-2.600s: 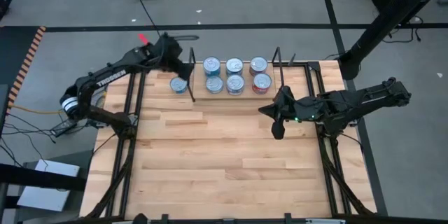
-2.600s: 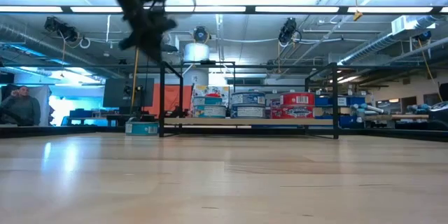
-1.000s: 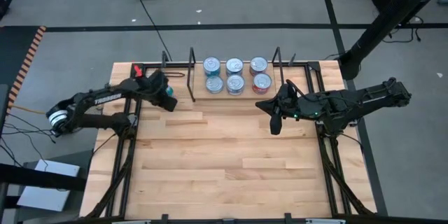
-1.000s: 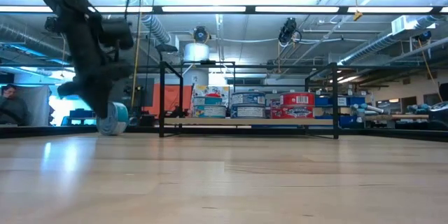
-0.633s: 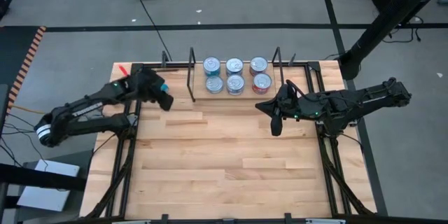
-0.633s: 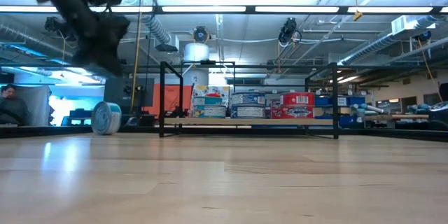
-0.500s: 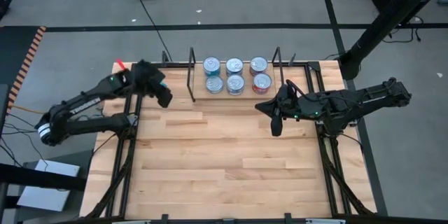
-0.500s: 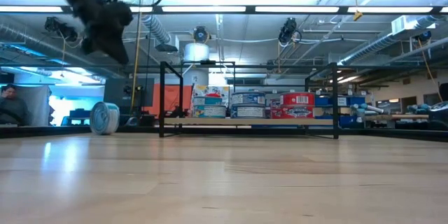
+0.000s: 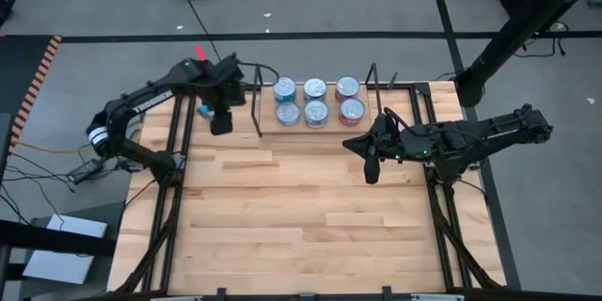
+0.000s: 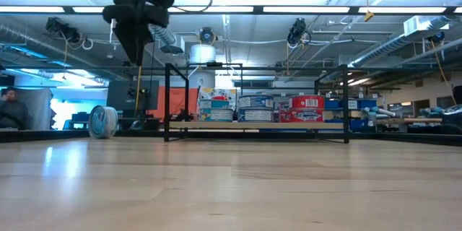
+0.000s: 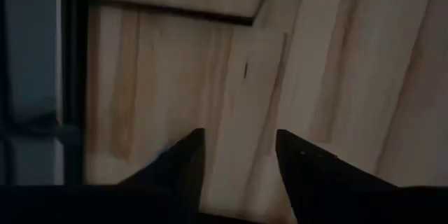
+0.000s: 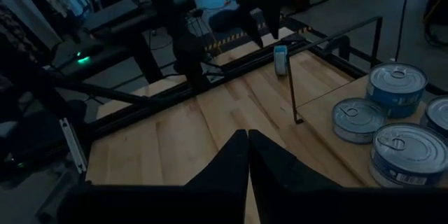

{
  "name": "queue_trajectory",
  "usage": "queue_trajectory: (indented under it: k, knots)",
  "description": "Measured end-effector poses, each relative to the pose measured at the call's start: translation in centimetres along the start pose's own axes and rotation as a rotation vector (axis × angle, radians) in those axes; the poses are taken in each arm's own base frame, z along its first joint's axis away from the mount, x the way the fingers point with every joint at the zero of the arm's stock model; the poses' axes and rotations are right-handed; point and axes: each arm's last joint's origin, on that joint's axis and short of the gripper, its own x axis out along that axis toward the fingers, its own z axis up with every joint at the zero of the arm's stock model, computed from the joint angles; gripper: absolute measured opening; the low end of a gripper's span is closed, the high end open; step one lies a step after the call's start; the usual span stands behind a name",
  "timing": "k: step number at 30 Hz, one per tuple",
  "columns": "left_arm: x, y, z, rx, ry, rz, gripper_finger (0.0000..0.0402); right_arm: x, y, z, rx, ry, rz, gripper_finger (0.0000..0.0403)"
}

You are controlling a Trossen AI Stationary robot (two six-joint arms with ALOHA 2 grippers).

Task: Stack canned seafood by type on shelf
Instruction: Stack the yellow-blue tuna can on top of the yellow-blue tuna can on the shelf

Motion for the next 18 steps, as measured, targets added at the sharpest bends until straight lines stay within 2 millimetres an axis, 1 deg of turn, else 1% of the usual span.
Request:
queue_trajectory:
  k: [2,6,9,13,15,18]
  knots:
    - [0.4,0.0,0.6,0.06,0.019,0.026,0.0195,0.0,0.0,0.1,-0.004,-0.005,0.002,0.0023]
    - [2.5,0.5,1.1,0.138,0.171,0.103,0.0228,0.0,0.0,0.1,-0.033,-0.008,0.005,0.0024]
    - [2.9,0.7,0.6,0.188,0.257,0.149,0.0243,0.0,0.1,0.0,-0.046,0.009,0.041,0.0025]
    - [4.0,1.4,-0.3,0.259,0.36,0.174,0.0248,0.0,0.2,0.0,-0.046,0.029,0.081,0.0023]
    - [4.5,1.6,-0.9,0.272,0.399,0.162,0.0248,0.0,0.2,0.0,-0.046,0.036,0.098,0.0023]
    - [5.9,2.1,-1.6,0.292,0.465,0.12,0.0248,0.0,0.3,0.0,-0.045,0.05,0.13,0.0023]
